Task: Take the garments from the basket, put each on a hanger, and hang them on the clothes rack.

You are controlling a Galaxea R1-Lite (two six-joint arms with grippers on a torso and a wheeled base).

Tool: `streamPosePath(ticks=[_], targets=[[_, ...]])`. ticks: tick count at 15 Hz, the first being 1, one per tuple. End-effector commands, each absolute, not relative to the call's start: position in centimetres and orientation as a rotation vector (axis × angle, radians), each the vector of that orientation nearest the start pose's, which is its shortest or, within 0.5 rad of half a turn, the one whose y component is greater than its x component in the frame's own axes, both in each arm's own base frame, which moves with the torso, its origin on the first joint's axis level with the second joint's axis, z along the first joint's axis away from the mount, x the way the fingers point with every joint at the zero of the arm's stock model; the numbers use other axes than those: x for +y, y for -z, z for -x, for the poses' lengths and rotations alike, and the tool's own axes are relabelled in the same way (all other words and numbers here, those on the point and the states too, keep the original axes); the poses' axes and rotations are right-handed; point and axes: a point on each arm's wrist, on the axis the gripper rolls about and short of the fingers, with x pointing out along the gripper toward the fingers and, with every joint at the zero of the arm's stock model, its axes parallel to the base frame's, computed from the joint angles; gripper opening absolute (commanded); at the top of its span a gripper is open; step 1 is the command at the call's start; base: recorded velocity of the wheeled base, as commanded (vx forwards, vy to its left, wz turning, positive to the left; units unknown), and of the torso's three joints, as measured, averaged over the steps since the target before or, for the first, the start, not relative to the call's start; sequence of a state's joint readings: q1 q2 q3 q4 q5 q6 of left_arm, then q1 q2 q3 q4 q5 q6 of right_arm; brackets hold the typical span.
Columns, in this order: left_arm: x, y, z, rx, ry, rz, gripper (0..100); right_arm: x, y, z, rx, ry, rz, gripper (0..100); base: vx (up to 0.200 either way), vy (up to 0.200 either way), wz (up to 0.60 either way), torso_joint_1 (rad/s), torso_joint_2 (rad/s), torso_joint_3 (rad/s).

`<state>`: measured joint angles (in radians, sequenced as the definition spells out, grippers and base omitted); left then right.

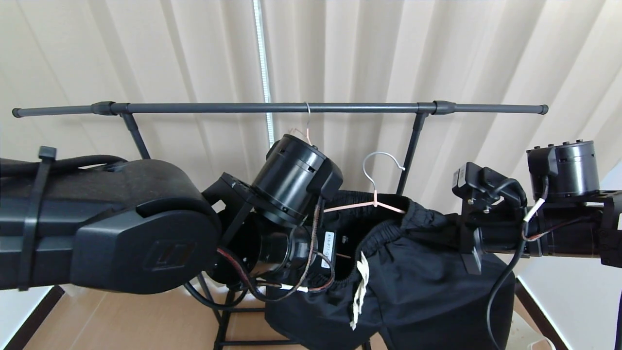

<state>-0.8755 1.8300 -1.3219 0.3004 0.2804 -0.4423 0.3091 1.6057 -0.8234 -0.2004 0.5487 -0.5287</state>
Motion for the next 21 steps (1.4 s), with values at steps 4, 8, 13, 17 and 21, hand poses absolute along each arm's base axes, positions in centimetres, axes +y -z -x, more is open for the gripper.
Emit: streamPosePath(ticks=[4, 8, 13, 17, 21], targets=[[-26.0, -19.2, -23.0, 0.747, 0.41, -0.052, 0, 9.2, -18.0, -24.8, 0.341, -0.972, 0.41, 0, 0.0, 0.0, 0.0, 0.0, 0.0, 0.0], [-26.7, -18.9, -23.2, 0.714, 0.445, -0.094, 0, 9.3, -17.8, -24.7, 0.332, -0.984, 0.408, 0, 0.0, 0.0, 0.0, 0.0, 0.0, 0.0], [-27.0, -19.0, -23.2, 0.669, 0.478, -0.152, 0, 9.6, -17.2, -24.4, 0.272, -0.994, 0.419, 0, 0.0, 0.0, 0.0, 0.0, 0.0, 0.0], [-27.1, -19.0, -23.3, 0.648, 0.471, -0.179, 0, 9.6, -17.3, -24.1, 0.222, -1.016, 0.416, 0, 0.0, 0.0, 0.0, 0.0, 0.0, 0.0], [-27.4, -18.6, -23.4, 0.656, 0.472, -0.188, 0, 9.8, -17.2, -23.9, 0.189, -1.025, 0.42, 0, 0.0, 0.0, 0.0, 0.0, 0.0, 0.0]])
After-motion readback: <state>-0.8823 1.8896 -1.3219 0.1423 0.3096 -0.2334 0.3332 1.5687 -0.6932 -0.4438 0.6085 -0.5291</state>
